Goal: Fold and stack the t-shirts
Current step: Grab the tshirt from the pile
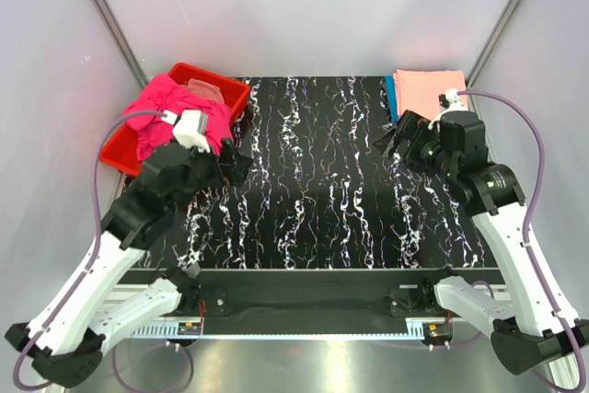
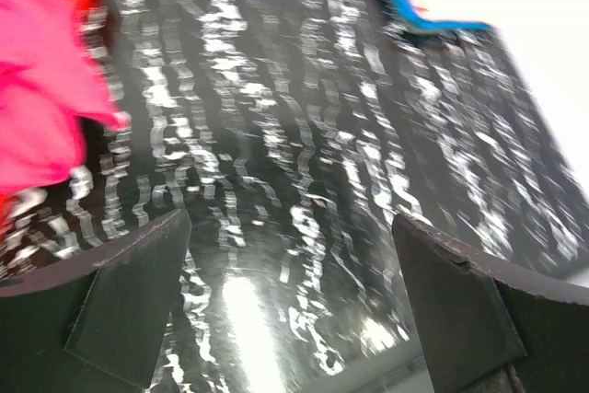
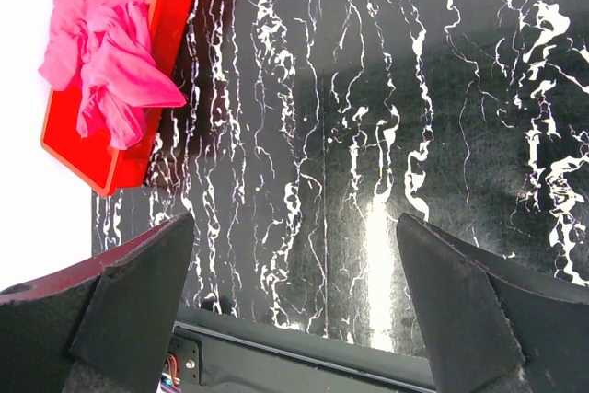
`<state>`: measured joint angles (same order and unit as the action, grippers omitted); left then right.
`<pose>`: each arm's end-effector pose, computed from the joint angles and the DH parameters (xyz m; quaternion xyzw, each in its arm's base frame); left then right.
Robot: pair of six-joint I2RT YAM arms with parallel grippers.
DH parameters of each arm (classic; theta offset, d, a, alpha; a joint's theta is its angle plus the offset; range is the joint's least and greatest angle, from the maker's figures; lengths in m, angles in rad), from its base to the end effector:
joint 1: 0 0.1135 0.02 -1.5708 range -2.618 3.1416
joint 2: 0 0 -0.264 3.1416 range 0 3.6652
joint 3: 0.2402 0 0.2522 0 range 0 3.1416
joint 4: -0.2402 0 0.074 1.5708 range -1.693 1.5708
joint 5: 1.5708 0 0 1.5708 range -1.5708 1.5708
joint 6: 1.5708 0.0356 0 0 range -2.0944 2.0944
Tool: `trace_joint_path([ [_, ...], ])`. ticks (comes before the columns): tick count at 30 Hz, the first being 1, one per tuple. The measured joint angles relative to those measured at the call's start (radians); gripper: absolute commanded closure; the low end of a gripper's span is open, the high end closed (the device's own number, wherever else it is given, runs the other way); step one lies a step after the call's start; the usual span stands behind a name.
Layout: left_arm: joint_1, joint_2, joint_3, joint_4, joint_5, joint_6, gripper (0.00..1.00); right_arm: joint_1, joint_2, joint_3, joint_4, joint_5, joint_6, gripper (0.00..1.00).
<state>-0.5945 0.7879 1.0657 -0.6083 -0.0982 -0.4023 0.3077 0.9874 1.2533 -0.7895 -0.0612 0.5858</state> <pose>0.1315 -0.0847 0.3900 0.0496 0.8118 -0.2424 0.5289 0.1804 0.0596 0.4013 0.1048 0.8594 0.2398 0.4393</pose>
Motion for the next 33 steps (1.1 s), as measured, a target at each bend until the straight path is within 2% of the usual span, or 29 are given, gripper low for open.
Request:
trace_joint_path([
  [3, 0.018, 0.069, 0.021, -0.009, -0.113, -0.022, 0.01, 0.000, -0.010, 0.000, 0.000, 0.000, 0.004, 0.00],
  [6, 0.095, 0.202, 0.091, -0.019, -0.167, -0.042, 0.01, 0.000, -0.016, -0.001, 0.000, -0.001, 0.007, 0.00],
  [10, 0.275, 0.420, 0.204, -0.004, -0.204, -0.062, 0.03, 0.000, -0.030, -0.020, 0.011, -0.015, 0.006, 0.00],
  [11, 0.328, 0.468, 0.227, 0.006, -0.206, -0.071, 0.08, 0.000, -0.036, -0.029, 0.017, -0.024, 0.006, 0.00],
  [13, 0.440, 0.573, 0.267, 0.038, -0.180, -0.097, 0.12, 0.000, -0.055, -0.066, 0.048, -0.061, 0.004, 0.00],
  [15, 0.532, 0.695, 0.328, 0.042, -0.153, -0.115, 0.12, 0.000, -0.067, -0.092, 0.070, -0.092, 0.002, 0.00],
  [19, 0.581, 0.920, 0.418, 0.050, -0.141, -0.119, 0.12, 0.000, -0.077, -0.108, 0.099, -0.129, -0.007, 0.00],
  [23, 0.574, 1.036, 0.422, 0.048, -0.109, -0.102, 0.16, 0.000, -0.089, -0.108, 0.124, -0.137, -0.032, 0.00],
  [25, 0.573, 1.075, 0.444, 0.048, -0.079, -0.088, 0.25, 0.000, -0.091, -0.107, 0.130, -0.135, -0.045, 0.00],
  [26, 0.573, 1.093, 0.464, 0.047, -0.066, -0.079, 0.33, 0.000, -0.090, -0.107, 0.132, -0.135, -0.052, 0.00],
  [27, 0.573, 1.110, 0.486, 0.046, -0.057, -0.072, 0.60, 0.000, -0.090, -0.107, 0.134, -0.134, -0.058, 0.00],
  [28, 0.573, 1.122, 0.511, 0.043, -0.046, -0.068, 0.69, 0.000, -0.088, -0.106, 0.134, -0.133, -0.062, 0.00],
  [30, 0.573, 1.134, 0.554, 0.036, -0.032, -0.048, 0.82, 0.000, -0.083, -0.101, 0.135, -0.133, -0.067, 0.00],
  [31, 0.573, 1.134, 0.576, 0.026, -0.025, -0.038, 0.93, 0.000, -0.082, -0.100, 0.135, -0.133, -0.067, 0.00],
  [32, 0.573, 1.131, 0.598, 0.022, -0.018, -0.034, 1.00, 0.000, -0.082, -0.100, 0.135, -0.133, -0.067, 0.00],
  [33, 0.573, 1.125, 0.619, 0.023, -0.011, -0.024, 1.00, 0.000, -0.082, -0.100, 0.135, -0.133, -0.066, 0.00],
])
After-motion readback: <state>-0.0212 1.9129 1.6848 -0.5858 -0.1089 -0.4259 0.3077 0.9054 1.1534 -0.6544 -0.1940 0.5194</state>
